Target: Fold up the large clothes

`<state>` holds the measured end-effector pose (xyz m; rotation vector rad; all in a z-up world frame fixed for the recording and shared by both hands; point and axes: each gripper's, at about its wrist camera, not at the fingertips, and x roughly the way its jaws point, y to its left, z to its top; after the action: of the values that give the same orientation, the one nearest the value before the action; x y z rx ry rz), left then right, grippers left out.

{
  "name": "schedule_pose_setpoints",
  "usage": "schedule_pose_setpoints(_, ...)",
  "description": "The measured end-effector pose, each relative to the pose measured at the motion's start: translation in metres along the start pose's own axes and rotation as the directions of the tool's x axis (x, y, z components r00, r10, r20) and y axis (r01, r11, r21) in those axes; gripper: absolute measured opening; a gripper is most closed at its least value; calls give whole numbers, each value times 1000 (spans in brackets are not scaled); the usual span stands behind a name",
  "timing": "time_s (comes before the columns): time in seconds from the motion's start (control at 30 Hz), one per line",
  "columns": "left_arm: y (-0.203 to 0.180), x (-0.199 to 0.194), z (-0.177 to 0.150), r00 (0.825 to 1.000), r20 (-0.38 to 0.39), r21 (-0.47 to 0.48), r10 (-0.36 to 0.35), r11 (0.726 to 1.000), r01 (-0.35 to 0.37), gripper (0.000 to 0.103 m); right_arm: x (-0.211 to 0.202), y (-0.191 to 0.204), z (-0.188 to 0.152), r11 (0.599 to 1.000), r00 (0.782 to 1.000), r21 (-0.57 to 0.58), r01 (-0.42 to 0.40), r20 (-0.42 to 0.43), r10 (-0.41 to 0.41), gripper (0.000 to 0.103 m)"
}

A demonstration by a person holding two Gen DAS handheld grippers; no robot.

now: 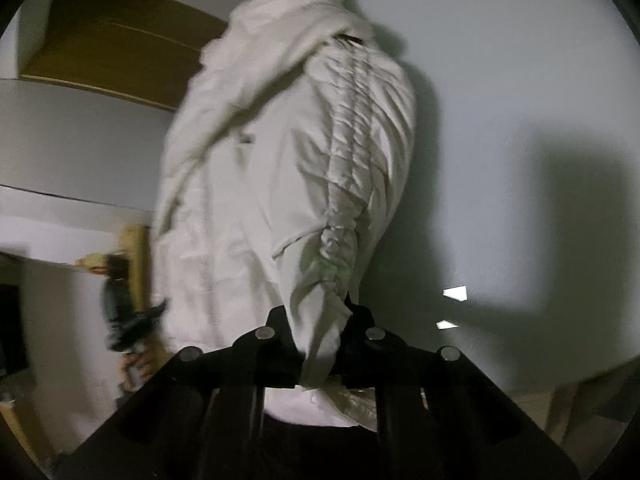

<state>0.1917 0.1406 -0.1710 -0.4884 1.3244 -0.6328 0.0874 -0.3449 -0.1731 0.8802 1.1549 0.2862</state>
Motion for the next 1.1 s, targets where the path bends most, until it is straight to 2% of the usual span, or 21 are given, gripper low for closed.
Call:
schedule_pose_setpoints(0.1,-3,-20,-3,994,21,-12,-104,994,105,14,-23,9,-3,993,993,-20,-114,14,115,12)
schedule_pose_setpoints(0.17,-6,-31,0,988,45,-14,-149,989,149,14,-35,19,-1,986,987,-47,-158,35,160,12)
schedule_pose_setpoints(0.23,-10,-42,6,980,68,-3,-188,982,189,14,-46,31,6,980,981,-84,-181,50,186,12)
schedule_pose_setpoints(0.33,-9,-58,19,958,97,-5,-269,963,270,14,-56,40,21,974,975,-98,-204,63,211,12)
schedule_pose_setpoints(0.53,9,-72,56,922,143,-74,-360,925,372,14,-61,41,60,971,968,-53,-231,83,235,12)
schedule_pose_setpoints(0.7,-5,-69,95,924,155,-76,-350,928,364,14,-55,53,99,972,969,-31,-232,78,234,12)
schedule_pose_setpoints(0.83,-15,-68,131,934,155,-72,-323,939,337,15,-46,60,135,974,972,-2,-227,60,227,12)
schedule_pose_setpoints(1.1,-21,-43,209,949,130,-171,-286,937,306,15,-12,61,219,974,980,103,-201,24,199,12)
